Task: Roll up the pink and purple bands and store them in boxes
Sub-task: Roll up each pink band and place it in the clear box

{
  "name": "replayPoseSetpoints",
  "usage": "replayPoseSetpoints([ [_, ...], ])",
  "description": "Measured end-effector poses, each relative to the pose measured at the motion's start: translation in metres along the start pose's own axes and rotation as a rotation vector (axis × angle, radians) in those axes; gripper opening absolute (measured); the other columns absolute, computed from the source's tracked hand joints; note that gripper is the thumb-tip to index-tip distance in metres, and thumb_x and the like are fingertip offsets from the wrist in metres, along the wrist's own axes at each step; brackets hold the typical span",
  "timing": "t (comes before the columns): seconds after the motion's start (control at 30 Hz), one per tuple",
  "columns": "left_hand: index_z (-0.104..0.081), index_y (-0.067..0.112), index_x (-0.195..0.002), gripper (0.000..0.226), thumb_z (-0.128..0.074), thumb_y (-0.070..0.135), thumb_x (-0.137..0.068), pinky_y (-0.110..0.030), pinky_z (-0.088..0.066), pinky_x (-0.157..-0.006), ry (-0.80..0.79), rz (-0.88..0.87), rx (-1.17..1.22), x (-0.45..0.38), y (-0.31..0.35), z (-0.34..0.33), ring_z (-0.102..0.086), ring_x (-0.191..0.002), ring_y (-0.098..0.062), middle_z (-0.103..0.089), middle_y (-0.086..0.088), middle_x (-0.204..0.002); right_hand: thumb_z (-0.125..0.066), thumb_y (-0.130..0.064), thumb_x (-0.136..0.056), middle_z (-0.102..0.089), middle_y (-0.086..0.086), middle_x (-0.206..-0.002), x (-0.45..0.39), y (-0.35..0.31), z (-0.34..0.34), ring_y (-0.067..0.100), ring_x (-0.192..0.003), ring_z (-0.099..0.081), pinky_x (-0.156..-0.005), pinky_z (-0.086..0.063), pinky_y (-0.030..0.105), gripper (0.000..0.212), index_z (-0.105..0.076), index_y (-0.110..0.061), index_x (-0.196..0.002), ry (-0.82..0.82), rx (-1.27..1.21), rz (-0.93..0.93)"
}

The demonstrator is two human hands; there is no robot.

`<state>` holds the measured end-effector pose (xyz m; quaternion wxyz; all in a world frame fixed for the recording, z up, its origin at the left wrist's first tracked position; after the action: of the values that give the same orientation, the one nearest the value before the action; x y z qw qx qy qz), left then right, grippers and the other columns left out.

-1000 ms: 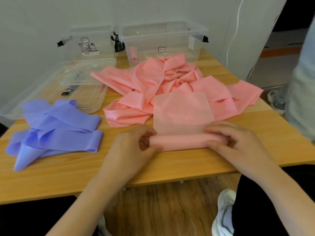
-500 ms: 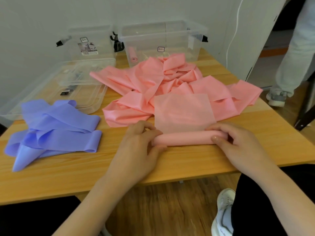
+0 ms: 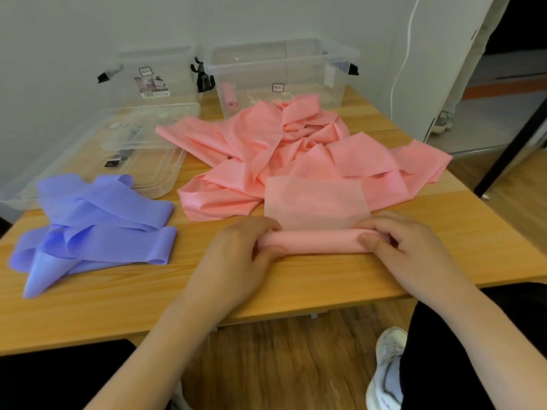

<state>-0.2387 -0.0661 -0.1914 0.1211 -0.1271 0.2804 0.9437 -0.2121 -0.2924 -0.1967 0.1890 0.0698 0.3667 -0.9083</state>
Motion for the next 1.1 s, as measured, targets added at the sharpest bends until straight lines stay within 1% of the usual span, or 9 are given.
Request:
replayPoseSetpoints([
  [0.13, -0.055, 0.025, -0.101, 0.016, -0.055, 0.034, -0.088, -0.006, -0.036, -0.065, 0.01, -0.003, 0.073, 0.0, -0.004, 0.003, -0.052, -0.073, -0.001, -0.056, 0.012, -0.075, -0.075, -0.02, -0.072, -0.05, -0.026, -0.099, 0.002, -0.002, 0.002, -0.009, -0.101, -0.042, -0.081, -0.026, 0.0, 0.036, -0.054, -0.038, -0.095, -0.059, 0.042, 0.04],
  [0.23, -0.059, 0.033, -0.101, 0.034, -0.056, 0.054, -0.074, -0.001, -0.03, -0.08, -0.085, -0.08, 0.034, 0.002, -0.006, 0.001, -0.044, -0.087, 0.003, -0.05, 0.019, -0.095, -0.069, -0.016, -0.077, -0.054, -0.026, -0.089, 0.002, -0.003, 0.001, -0.009, -0.095, -0.045, -0.076, -0.028, 0.001, 0.028, -0.055, -0.038, -0.085, -0.022, 0.054, 0.052],
  [0.4, -0.059, 0.022, -0.111, 0.031, -0.069, 0.024, -0.081, -0.002, -0.035, -0.073, 0.019, -0.026, 0.036, 0.002, -0.007, 0.0, -0.049, -0.071, -0.001, -0.058, 0.012, -0.09, -0.068, -0.025, -0.078, -0.047, -0.027, -0.102, 0.001, 0.001, -0.002, -0.003, -0.098, -0.039, -0.086, -0.024, 0.003, 0.029, -0.056, -0.037, -0.102, -0.017, 0.067, 0.028],
  [0.5, -0.057, 0.022, -0.105, 0.021, -0.06, 0.03, -0.085, -0.006, -0.036, -0.069, 0.06, -0.007, 0.049, 0.002, -0.007, -0.001, -0.052, -0.074, -0.003, -0.06, 0.007, -0.085, -0.075, -0.023, -0.071, -0.046, -0.028, -0.097, 0.002, -0.002, -0.002, -0.005, -0.092, -0.039, -0.084, -0.028, 0.013, 0.039, -0.052, -0.039, -0.098, -0.009, 0.106, 0.045],
  [0.63, -0.068, 0.016, -0.106, 0.05, -0.058, 0.05, -0.071, -0.007, -0.031, -0.078, -0.004, -0.093, -0.026, 0.0, -0.005, -0.008, -0.045, -0.093, -0.006, -0.058, 0.005, -0.102, -0.066, -0.02, -0.079, -0.049, -0.028, -0.087, -0.001, -0.003, -0.004, 0.0, -0.087, -0.045, -0.08, -0.032, 0.025, 0.018, -0.059, -0.033, -0.09, 0.08, 0.118, 0.038],
  [0.77, -0.067, 0.014, -0.108, 0.029, -0.064, 0.028, -0.083, -0.012, -0.028, -0.069, 0.029, -0.022, -0.039, -0.01, 0.001, -0.006, -0.057, -0.089, -0.019, -0.065, -0.001, -0.096, -0.067, -0.025, -0.08, -0.043, -0.015, -0.106, -0.001, 0.0, -0.008, 0.006, -0.107, -0.035, -0.096, -0.03, 0.031, 0.039, -0.061, -0.022, -0.119, 0.077, 0.207, 0.005],
  [0.87, -0.061, 0.017, -0.112, 0.024, -0.06, 0.019, -0.087, -0.021, -0.032, -0.067, 0.103, 0.055, -0.061, -0.012, 0.007, -0.007, -0.057, -0.084, -0.023, -0.061, -0.002, -0.088, -0.071, -0.019, -0.076, -0.047, -0.016, -0.1, -0.001, 0.0, -0.007, 0.001, -0.098, -0.037, -0.094, -0.036, 0.036, 0.036, -0.062, -0.023, -0.111, 0.103, 0.191, 0.036],
  [1.0, -0.068, 0.016, -0.105, 0.03, -0.052, 0.02, -0.08, -0.037, -0.042, -0.081, 0.169, -0.167, -0.265, -0.004, 0.013, -0.014, -0.055, -0.099, -0.032, -0.062, -0.011, -0.11, -0.062, -0.018, -0.085, -0.063, -0.007, -0.097, -0.007, 0.0, -0.009, 0.02, -0.097, -0.054, -0.086, -0.039, 0.041, 0.019, -0.068, -0.019, -0.103, 0.201, 0.281, 0.005],
  [1.1, -0.066, 0.018, -0.113, 0.045, -0.039, 0.041, -0.084, -0.036, -0.037, -0.099, -0.037, -0.245, -0.368, 0.003, 0.021, -0.022, -0.055, -0.116, -0.023, -0.062, -0.004, -0.123, -0.063, -0.02, -0.084, -0.061, 0.003, -0.115, -0.01, 0.001, -0.014, 0.026, -0.109, -0.05, -0.087, -0.036, 0.042, 0.027, -0.067, -0.015, -0.111, 0.198, 0.364, -0.033],
])
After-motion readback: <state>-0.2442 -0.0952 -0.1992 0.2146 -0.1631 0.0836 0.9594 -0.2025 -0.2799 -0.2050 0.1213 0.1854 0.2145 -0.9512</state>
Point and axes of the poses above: each hand's wrist, its own x-axis away from the middle knuckle, its own z-axis out of the back of the hand, y = z × x, the point moved 2 cm from there along -x, towards the middle knuckle
